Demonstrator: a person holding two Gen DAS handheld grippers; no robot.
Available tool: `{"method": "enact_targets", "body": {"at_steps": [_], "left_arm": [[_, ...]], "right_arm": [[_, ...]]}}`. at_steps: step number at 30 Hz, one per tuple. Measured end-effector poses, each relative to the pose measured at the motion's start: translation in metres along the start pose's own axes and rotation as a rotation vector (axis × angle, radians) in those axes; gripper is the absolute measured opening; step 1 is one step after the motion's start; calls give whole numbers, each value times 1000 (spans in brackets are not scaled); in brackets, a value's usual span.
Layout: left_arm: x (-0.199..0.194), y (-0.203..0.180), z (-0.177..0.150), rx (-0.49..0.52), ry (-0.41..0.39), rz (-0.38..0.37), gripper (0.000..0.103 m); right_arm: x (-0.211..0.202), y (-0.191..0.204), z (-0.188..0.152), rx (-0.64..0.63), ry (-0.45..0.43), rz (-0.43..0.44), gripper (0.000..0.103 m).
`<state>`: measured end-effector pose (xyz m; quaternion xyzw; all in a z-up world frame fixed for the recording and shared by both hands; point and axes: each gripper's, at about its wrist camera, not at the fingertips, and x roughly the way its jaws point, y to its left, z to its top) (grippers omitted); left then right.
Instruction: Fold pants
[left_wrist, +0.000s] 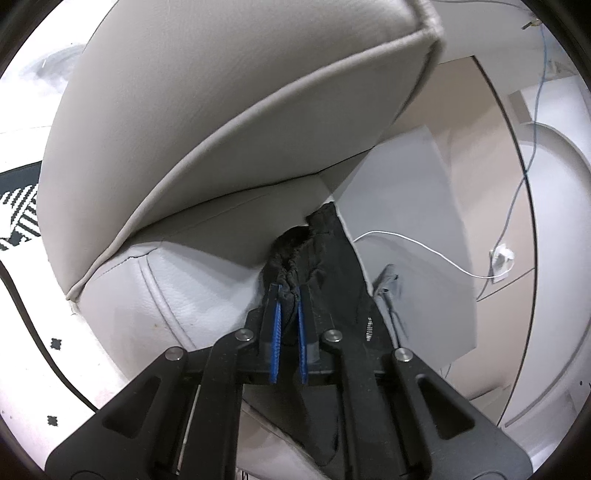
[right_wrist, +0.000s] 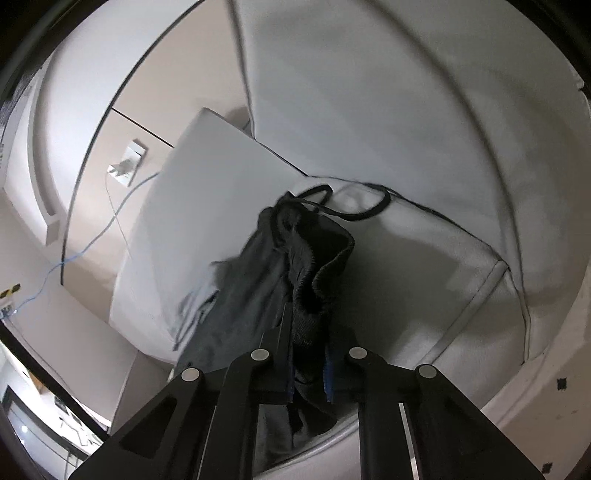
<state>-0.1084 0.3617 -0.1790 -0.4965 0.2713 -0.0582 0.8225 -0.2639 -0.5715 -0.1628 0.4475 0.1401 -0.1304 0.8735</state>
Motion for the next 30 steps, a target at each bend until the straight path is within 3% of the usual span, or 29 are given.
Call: {"method": "enact_targets", "body": {"at_steps": [10, 18, 23, 30], "left_arm": [[-29, -6, 6, -8, 3, -95, 5], [-31, -40, 41, -23, -13, -166, 4], [-18, -70, 56, -22, -13, -145, 4], [17, -101, 68, -88, -45, -48, 4]], "right_arm": [[-52, 28, 12, -13, -45, 68, 10], [-64, 59, 41, -1, -96, 124, 10], [-48, 84, 60, -18, -103, 133, 10], [-16, 108, 87, 2, -109, 111, 10]]}}
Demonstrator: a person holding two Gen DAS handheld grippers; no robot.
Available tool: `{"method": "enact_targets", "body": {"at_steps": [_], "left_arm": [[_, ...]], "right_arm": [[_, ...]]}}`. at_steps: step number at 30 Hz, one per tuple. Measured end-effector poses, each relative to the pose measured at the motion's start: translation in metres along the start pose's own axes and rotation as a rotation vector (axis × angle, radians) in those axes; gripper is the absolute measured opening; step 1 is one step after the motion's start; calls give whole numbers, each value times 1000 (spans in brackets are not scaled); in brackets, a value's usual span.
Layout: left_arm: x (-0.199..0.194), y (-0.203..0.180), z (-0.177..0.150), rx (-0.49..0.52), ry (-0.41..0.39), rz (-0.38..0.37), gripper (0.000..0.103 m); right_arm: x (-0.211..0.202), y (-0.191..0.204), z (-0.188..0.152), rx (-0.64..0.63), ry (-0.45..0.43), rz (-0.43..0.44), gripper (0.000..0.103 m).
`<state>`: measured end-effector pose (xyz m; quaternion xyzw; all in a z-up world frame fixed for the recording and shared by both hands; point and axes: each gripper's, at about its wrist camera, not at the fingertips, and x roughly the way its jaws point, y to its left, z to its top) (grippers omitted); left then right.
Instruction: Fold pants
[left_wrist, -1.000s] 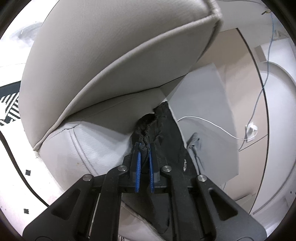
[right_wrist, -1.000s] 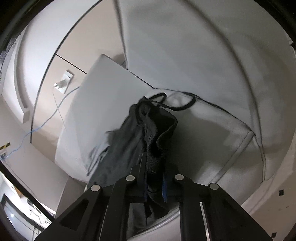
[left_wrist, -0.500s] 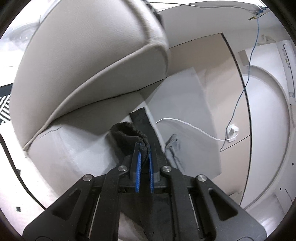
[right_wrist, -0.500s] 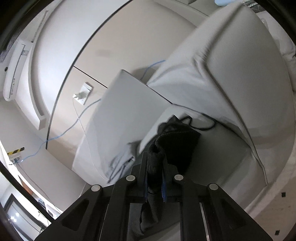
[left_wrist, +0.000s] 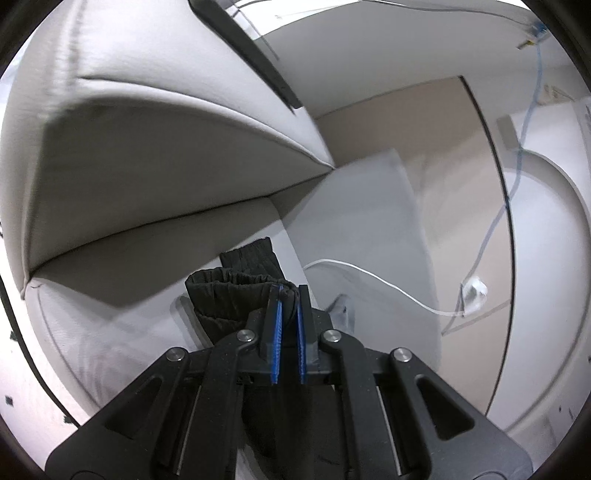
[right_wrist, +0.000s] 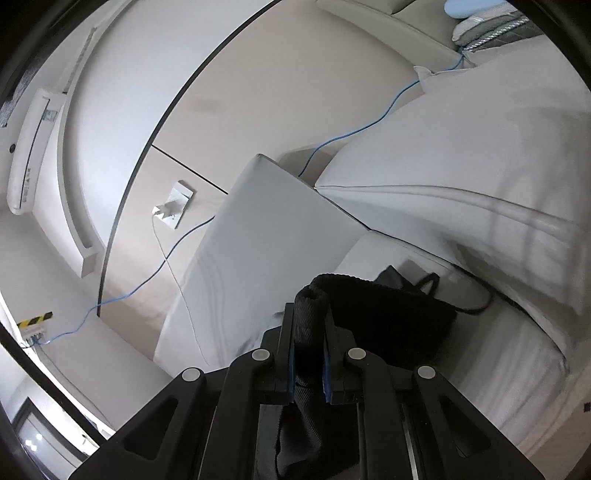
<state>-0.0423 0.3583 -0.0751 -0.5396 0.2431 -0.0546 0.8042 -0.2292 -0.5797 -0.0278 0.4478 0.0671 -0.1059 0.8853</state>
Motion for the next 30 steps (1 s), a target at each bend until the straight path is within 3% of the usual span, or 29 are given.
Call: {"method": "enact_targets", "body": {"at_steps": [8, 16, 30], "left_arm": [[48, -33, 5, -24, -65, 121, 4], [110, -75, 8, 42, -105, 254, 4], [249, -135, 9, 353, -148, 508, 4]], "right_arm": [[39, 9, 22, -14, 0, -72, 10], [94, 16, 44, -71, 5, -171, 10], [200, 22, 54, -278, 49, -353, 10]]}}
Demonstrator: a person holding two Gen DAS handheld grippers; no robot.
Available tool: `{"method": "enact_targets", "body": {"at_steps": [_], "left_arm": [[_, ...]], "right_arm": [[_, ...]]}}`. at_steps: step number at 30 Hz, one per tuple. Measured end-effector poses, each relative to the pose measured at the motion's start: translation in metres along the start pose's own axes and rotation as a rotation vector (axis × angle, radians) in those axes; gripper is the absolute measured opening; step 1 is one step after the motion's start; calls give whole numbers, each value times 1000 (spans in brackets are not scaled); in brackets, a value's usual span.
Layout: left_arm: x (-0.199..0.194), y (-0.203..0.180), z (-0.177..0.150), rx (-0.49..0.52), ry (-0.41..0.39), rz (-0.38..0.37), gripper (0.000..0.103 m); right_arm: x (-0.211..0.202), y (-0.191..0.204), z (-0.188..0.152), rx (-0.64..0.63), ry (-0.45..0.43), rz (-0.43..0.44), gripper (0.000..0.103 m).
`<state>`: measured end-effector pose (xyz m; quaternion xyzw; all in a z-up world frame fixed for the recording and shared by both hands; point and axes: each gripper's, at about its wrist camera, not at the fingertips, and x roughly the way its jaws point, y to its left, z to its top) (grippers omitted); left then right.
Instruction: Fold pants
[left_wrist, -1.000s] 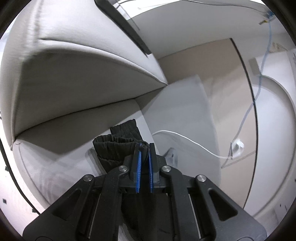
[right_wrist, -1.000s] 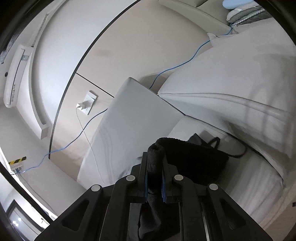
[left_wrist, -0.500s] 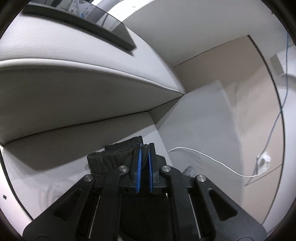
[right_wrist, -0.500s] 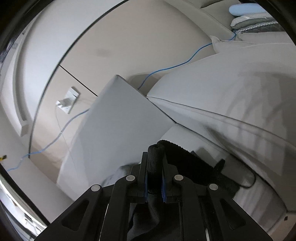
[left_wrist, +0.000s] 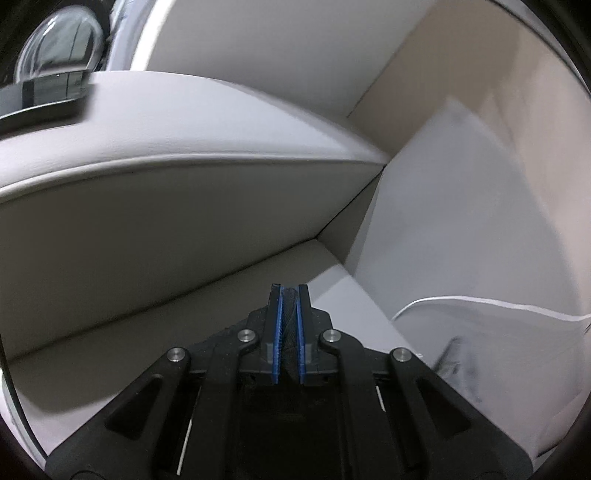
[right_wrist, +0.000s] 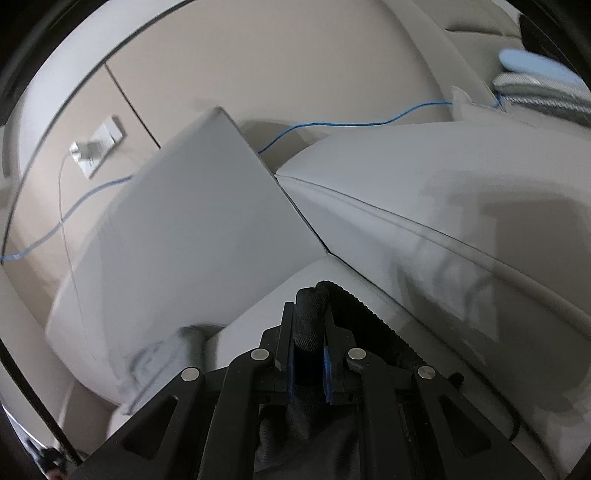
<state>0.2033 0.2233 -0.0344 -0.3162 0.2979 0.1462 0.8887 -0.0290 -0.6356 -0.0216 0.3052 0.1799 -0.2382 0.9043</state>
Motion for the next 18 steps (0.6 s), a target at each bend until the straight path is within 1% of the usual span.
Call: {"method": "enact_targets", "body": {"at_steps": [4, 6, 10, 11, 12, 13, 14, 15, 16, 17, 18], "left_arm": [[33, -18, -6, 81, 5, 66, 4], [50, -29, -8, 113, 0, 99, 4], [74, -42, -18, 188, 9, 152, 4], [81, -46, -20, 203, 15, 166, 5], [88, -49, -21, 213, 28, 178, 5], [93, -49, -22, 217, 39, 187, 6], [98, -49, -22, 222, 50, 205, 10], [105, -50, -22, 229, 73, 223, 14], [109, -49, -21, 230, 85, 226, 29], [110, -47, -19, 227, 90, 223, 52], [105, -39, -17, 219, 80, 213, 60]], "right_arm": [[28, 7, -1, -73, 26, -59, 10], [44, 11, -1, -98, 39, -83, 10], [72, 15, -3, -129, 79, -161, 13], [75, 16, -6, -147, 93, -186, 19], [86, 19, -7, -185, 122, -244, 25], [92, 20, -8, -202, 133, -265, 28], [97, 21, -9, -224, 135, -290, 42], [99, 21, -10, -240, 134, -313, 68], [101, 21, -11, -255, 137, -347, 83], [103, 21, -12, -272, 143, -381, 98], [102, 23, -12, -300, 142, -402, 98]]}}
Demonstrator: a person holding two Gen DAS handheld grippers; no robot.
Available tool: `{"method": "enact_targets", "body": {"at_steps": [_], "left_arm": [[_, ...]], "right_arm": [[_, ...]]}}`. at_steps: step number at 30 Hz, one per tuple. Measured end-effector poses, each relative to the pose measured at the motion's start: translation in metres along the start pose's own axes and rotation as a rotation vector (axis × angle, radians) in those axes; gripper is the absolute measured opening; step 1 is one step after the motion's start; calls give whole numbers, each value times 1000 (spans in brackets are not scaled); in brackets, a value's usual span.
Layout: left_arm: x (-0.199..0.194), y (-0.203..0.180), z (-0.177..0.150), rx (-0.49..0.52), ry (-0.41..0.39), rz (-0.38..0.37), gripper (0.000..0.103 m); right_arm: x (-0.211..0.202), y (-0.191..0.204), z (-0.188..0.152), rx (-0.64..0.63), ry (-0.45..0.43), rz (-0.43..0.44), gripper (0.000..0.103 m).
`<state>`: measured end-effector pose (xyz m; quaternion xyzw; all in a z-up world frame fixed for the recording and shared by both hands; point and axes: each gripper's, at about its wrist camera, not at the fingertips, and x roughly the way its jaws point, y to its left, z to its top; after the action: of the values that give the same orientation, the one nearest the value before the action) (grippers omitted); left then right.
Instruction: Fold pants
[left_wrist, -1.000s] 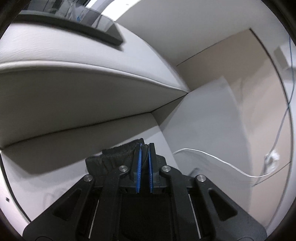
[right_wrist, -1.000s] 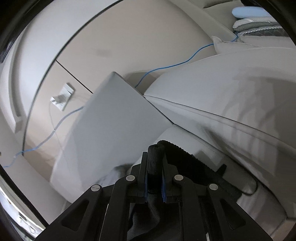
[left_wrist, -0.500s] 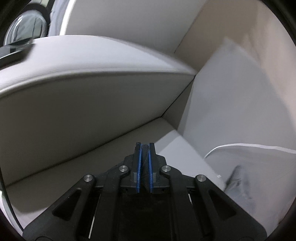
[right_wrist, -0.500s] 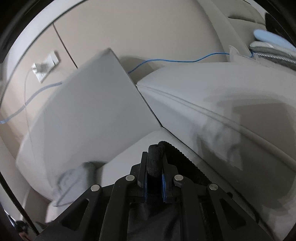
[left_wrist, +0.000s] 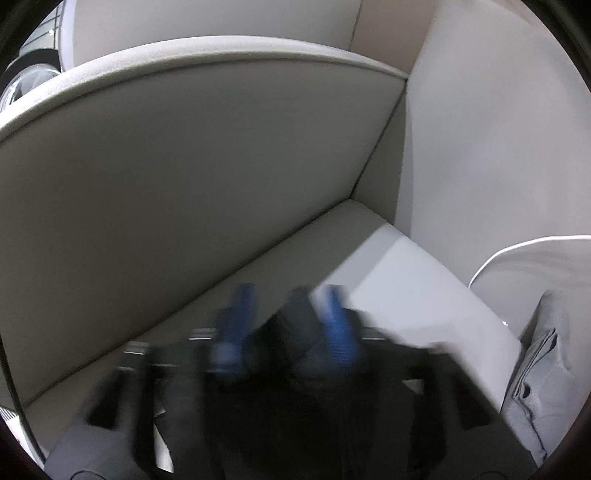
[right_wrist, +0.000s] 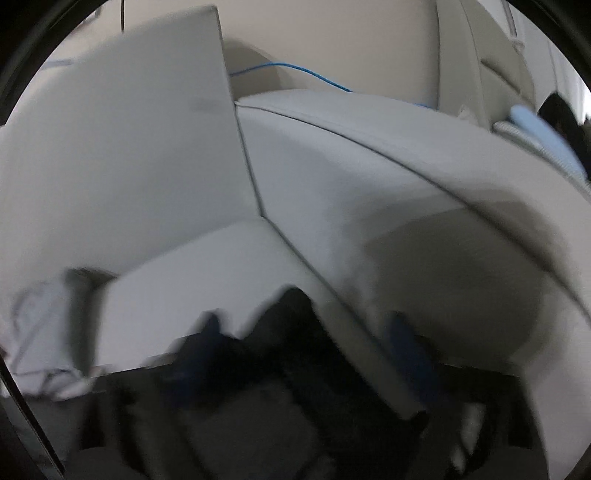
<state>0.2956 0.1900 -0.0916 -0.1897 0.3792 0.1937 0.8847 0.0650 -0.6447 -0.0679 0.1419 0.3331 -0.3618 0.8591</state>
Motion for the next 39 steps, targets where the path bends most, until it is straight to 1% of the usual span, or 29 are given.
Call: {"method": "enact_targets", "body": {"at_steps": [1, 2, 4, 6, 7, 10, 13, 14, 15, 17, 19, 20, 21, 23, 24, 26, 28, 29, 31, 33, 35, 36, 37, 38, 39], "left_arm": [[-7, 7, 2, -8, -27, -8, 64], [-15, 13, 2, -14, -52, -13, 66], [-27, 25, 7, -12, -75, -52, 69], [-46, 34, 12, -2, -86, -114, 69], [-56, 39, 13, 6, -90, -139, 70], [-86, 55, 9, 48, -110, -203, 72], [-108, 69, -5, 102, -107, -277, 73], [-113, 74, -13, 124, -95, -311, 73], [-116, 80, -21, 140, -79, -350, 73], [-114, 85, -36, 151, -36, -403, 73], [-107, 92, -50, 122, 22, -484, 73], [-98, 96, -55, 98, 68, -540, 73], [-87, 98, -59, 73, 107, -574, 73], [-73, 101, -62, 31, 146, -613, 73], [-61, 100, -61, 5, 160, -620, 73], [-45, 97, -58, -22, 184, -597, 73], [-23, 88, -60, -65, 232, -580, 71], [-13, 88, -61, -83, 248, -559, 69], [0, 91, -70, -116, 274, -525, 67], [10, 91, -78, -112, 281, -503, 65], [13, 84, -76, -88, 265, -490, 65], [14, 80, -75, -72, 252, -484, 63], [6, 80, -74, -62, 243, -486, 49], [-2, 81, -73, -48, 236, -480, 23], [-1, 78, -72, -32, 236, -469, 12]], "right_arm": [[-5, 1, 0, -28, -17, 0, 98], [-9, 2, -1, -43, -29, 6, 98], [-27, 3, -2, -77, -73, 25, 98], [-56, 4, -8, -112, -132, 85, 98], [-65, 4, -10, -127, -146, 112, 98], [-105, 10, -23, -196, -182, 239, 98], [-141, 19, -49, -276, -202, 387, 99], [-152, 24, -60, -322, -193, 453, 99], [-158, 27, -69, -358, -185, 497, 99], [-170, 36, -92, -436, -171, 580, 99], [-175, 50, -119, -544, -152, 649, 99], [-175, 59, -133, -594, -142, 685, 99], [-177, 64, -146, -631, -140, 709, 99], [-177, 71, -168, -699, -141, 747, 99], [-175, 75, -179, -732, -141, 759, 99], [-170, 81, -195, -782, -143, 774, 97], [-166, 87, -207, -824, -146, 772, 91], [-162, 91, -213, -864, -152, 764, 85], [-155, 100, -218, -924, -168, 732, 84], [-151, 109, -229, -972, -185, 723, 84], [-146, 109, -237, -1004, -191, 723, 84], [-143, 113, -237, -1014, -190, 724, 84], [-141, 115, -237, -1020, -191, 724, 84], [-140, 115, -236, -1020, -195, 732, 84], [-142, 116, -235, -1020, -200, 749, 84]]}}
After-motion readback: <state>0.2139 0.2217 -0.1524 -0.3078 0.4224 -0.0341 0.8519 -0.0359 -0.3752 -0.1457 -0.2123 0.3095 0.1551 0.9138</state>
